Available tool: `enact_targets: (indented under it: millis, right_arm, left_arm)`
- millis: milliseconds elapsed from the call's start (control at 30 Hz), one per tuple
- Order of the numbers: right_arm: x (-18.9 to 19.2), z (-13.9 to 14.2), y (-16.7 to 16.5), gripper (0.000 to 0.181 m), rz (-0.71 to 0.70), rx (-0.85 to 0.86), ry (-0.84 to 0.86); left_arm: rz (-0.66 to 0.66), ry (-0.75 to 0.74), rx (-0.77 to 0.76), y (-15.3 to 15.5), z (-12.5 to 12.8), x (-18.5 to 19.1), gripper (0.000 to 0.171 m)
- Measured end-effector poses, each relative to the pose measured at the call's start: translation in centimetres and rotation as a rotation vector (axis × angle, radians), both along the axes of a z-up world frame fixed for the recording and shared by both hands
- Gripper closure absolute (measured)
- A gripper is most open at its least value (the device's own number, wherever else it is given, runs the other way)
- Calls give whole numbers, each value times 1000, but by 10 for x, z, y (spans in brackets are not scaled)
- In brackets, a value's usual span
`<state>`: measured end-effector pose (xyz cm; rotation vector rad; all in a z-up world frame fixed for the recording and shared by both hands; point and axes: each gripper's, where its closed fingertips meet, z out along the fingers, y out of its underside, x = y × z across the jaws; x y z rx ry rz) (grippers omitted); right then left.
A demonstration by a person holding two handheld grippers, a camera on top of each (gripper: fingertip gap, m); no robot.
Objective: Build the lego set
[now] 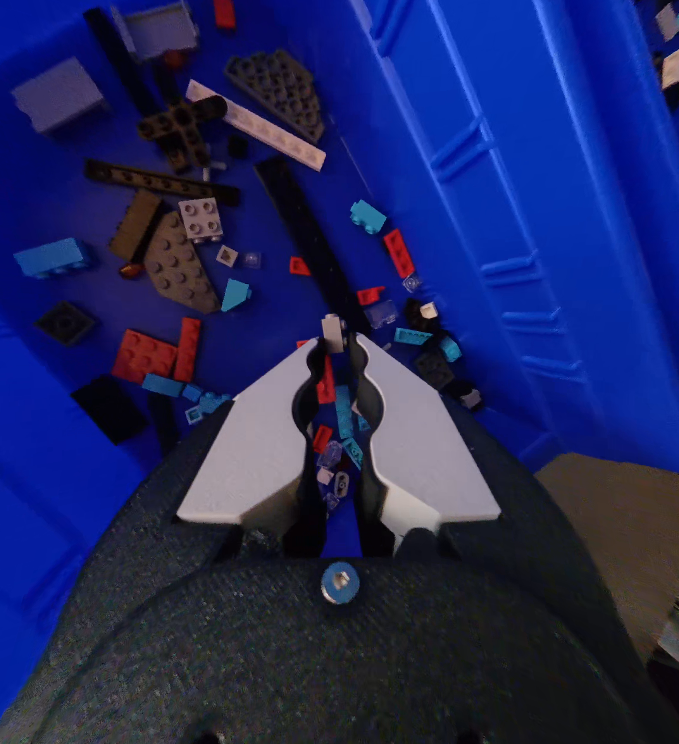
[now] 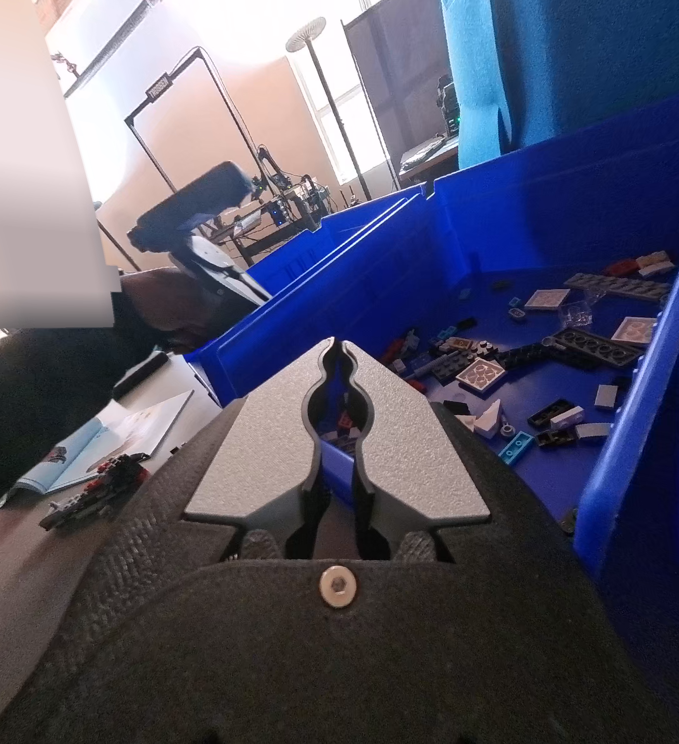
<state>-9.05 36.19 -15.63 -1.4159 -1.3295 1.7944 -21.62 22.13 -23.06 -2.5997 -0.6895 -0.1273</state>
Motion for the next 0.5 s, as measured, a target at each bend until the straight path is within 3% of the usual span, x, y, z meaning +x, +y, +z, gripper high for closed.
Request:
enact_targets:
  millis: [500]
  right_arm:
    - [0, 0, 0, 180, 0, -1, 0]
  left_arm:
    - [113, -2, -7, -18, -6, -14, 155]
